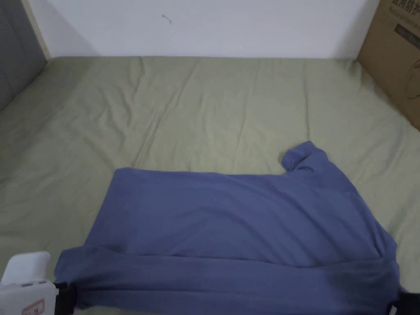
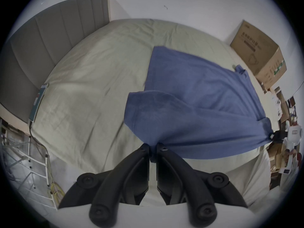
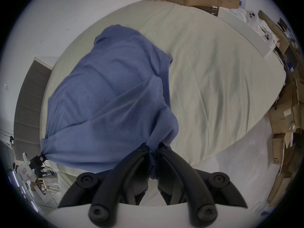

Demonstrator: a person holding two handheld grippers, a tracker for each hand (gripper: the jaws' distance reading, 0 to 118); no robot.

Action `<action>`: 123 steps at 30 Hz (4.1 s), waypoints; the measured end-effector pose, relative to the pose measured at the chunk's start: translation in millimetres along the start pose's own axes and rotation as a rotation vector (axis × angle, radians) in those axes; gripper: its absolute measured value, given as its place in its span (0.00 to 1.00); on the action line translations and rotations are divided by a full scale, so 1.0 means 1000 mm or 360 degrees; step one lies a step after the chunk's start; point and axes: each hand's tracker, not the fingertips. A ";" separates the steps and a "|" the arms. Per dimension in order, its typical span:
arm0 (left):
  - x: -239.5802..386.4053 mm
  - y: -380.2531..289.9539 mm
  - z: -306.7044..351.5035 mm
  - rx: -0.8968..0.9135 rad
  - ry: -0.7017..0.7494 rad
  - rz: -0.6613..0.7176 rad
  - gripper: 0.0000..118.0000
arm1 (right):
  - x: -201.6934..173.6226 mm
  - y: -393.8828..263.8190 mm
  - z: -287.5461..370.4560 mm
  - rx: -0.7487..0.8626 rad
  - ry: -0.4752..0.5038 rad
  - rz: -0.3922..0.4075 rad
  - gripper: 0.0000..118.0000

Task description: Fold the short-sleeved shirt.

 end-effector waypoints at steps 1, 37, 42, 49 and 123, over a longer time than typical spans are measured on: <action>0.000 -0.006 -0.006 -0.0042 0.0004 0.0020 0.05 | 0.001 -0.006 -0.006 -0.0009 0.0007 0.0002 0.06; 0.049 0.135 -0.064 0.0119 -0.0195 0.0145 0.00 | -0.077 0.271 -0.119 0.0189 -0.0169 0.0437 0.73; 0.050 0.148 -0.083 0.0053 -0.0202 0.0141 0.06 | -0.071 0.274 -0.142 0.0114 -0.0184 0.0384 0.65; 0.036 0.194 -0.108 0.0107 -0.0229 0.0167 0.90 | -0.088 0.268 -0.118 0.0152 -0.0077 0.0431 0.02; -0.102 -0.035 0.001 0.0248 -0.0646 0.0946 0.13 | -0.158 -0.034 0.027 0.0370 0.0329 0.0710 0.03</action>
